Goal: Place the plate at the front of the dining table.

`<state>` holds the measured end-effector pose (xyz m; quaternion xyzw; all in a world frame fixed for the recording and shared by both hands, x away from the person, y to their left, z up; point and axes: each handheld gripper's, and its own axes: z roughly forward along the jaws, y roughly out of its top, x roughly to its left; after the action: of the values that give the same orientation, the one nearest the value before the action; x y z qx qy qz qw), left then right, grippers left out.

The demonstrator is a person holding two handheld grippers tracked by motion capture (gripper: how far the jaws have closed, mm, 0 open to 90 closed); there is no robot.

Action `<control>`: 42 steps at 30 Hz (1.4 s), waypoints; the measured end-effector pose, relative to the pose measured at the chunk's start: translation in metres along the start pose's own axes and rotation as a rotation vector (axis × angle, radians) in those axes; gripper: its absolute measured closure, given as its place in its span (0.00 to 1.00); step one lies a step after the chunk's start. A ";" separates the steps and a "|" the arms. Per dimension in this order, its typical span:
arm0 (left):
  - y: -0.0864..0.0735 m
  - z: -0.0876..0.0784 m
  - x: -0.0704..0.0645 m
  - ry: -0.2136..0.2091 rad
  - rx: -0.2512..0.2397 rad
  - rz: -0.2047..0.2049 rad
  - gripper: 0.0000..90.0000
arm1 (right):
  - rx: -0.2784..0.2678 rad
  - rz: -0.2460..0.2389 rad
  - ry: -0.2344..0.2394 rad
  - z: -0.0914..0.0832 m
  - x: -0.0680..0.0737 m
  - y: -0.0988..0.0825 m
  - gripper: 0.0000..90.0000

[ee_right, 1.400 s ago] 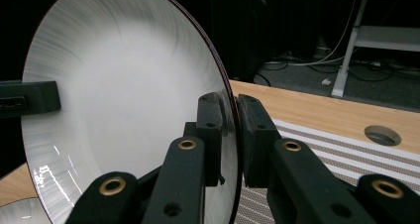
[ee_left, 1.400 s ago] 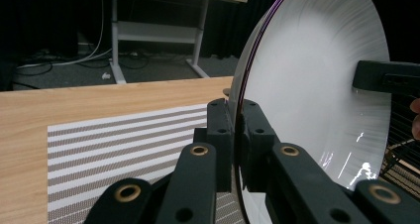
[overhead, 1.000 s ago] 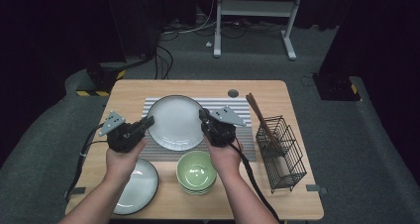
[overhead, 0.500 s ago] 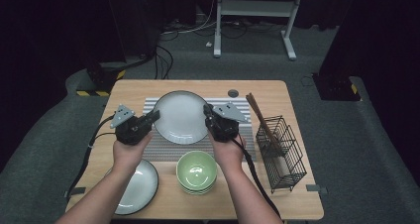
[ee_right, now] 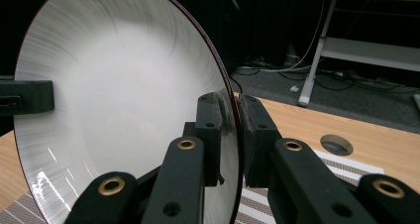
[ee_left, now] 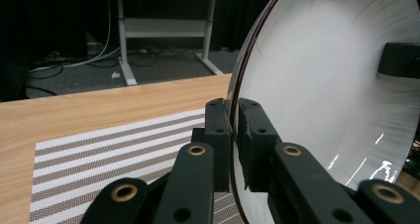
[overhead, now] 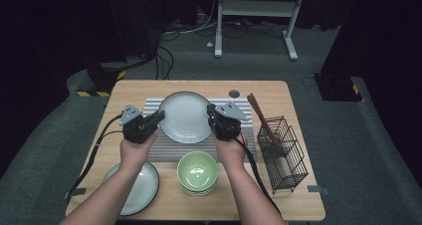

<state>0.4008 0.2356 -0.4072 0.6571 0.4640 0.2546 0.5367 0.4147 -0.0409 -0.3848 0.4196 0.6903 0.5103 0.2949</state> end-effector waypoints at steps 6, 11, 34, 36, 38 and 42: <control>-0.007 0.007 0.002 0.023 0.016 -0.002 0.92 | 0.010 0.001 -0.004 0.008 -0.001 -0.006 0.89; -0.012 0.011 0.002 0.039 0.033 0.007 0.92 | 0.020 0.003 0.005 0.014 -0.004 -0.014 0.89; -0.036 0.025 0.005 0.069 0.114 0.026 0.92 | 0.073 0.003 0.015 0.030 -0.009 -0.046 0.90; -0.037 0.027 0.004 0.070 0.120 0.025 0.92 | 0.077 0.004 0.014 0.030 -0.010 -0.048 0.90; -0.039 0.028 0.003 0.072 0.130 0.026 0.92 | 0.080 0.008 0.015 0.031 -0.011 -0.050 0.90; -0.042 0.029 0.002 0.082 0.157 0.020 0.92 | 0.093 0.015 0.016 0.033 -0.012 -0.056 0.90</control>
<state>0.4121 0.2236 -0.4562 0.6906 0.4976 0.2495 0.4617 0.4323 -0.0430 -0.4481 0.4339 0.7124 0.4832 0.2660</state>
